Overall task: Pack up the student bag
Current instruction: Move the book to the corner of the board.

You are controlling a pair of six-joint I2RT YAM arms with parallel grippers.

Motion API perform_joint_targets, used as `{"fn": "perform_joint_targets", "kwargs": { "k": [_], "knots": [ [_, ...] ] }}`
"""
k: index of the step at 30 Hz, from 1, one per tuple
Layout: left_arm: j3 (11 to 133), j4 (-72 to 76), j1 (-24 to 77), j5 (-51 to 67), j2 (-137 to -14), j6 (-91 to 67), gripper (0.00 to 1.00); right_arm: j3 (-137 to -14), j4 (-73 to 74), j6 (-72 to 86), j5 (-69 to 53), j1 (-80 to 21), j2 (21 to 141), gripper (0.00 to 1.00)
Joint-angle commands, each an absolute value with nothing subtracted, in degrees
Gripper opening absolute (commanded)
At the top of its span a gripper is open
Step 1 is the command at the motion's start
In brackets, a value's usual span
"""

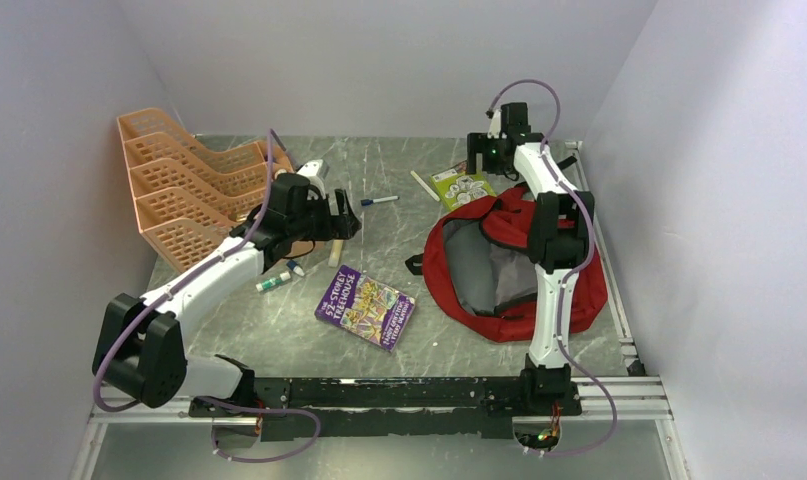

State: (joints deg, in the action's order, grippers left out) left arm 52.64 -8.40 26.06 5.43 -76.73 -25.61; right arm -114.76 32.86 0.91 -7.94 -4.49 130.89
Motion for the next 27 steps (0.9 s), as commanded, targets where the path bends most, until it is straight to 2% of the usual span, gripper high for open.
{"fn": "perform_joint_targets", "kwargs": {
  "k": [1, 12, 18, 22, 27],
  "knots": [
    [52.4, -6.8, 25.7, 8.5, -77.5, -26.2, 0.88, -116.8, 34.1, -4.2, -15.9, -4.6, 133.3, 0.89],
    [52.3, -6.1, 25.7, 10.1, -78.4, -26.2, 0.87, -117.2, 35.7, -4.1, -18.5, -1.8, 140.0, 0.85],
    [52.2, -5.3, 25.8, 11.0, -79.1, -26.4, 0.87, -114.7, 36.1, -2.2, -20.8, -4.8, 140.2, 0.77],
    [52.2, -5.3, 25.8, 10.8, -79.1, -26.3, 0.87, -113.0, 37.0, -0.2, -18.2, -8.5, 139.9, 0.71],
    [52.1, -5.4, 25.8, 10.4, -79.2, -26.1, 0.87, -108.2, 35.1, 7.6, -17.9, -11.1, 138.6, 0.63]
  ]
}}
